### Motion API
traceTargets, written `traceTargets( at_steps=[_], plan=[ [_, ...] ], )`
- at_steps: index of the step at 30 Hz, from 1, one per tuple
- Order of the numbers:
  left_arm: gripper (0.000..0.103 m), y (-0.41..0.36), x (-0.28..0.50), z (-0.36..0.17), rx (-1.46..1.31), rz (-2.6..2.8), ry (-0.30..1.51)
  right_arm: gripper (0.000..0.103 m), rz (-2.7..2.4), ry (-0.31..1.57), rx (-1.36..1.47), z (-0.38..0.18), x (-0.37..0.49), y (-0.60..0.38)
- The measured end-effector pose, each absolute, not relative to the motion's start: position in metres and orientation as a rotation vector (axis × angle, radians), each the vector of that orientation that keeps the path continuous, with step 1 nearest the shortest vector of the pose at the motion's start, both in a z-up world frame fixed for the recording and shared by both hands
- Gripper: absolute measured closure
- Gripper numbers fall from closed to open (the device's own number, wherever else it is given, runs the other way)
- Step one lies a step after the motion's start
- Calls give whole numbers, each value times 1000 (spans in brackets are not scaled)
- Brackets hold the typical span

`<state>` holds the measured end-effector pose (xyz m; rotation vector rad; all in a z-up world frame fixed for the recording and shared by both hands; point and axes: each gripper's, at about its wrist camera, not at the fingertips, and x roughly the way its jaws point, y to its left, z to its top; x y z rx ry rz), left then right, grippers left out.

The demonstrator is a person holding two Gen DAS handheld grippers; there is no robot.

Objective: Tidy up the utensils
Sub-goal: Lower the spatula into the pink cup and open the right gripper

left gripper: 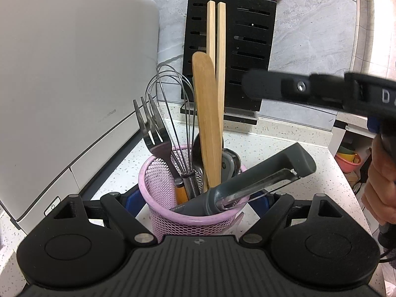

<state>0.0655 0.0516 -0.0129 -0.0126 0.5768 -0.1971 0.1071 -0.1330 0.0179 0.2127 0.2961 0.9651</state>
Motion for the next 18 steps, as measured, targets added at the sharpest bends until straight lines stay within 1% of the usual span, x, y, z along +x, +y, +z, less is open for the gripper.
traceTargets(
  at_steps=[13,18],
  plan=[
    [5,46,85,-16,-3,-227,574,101,821,376,240,19,107,-149],
    [5,38,101,-15,3,-243,577,100,654,486,237,12,118,-159]
  ],
)
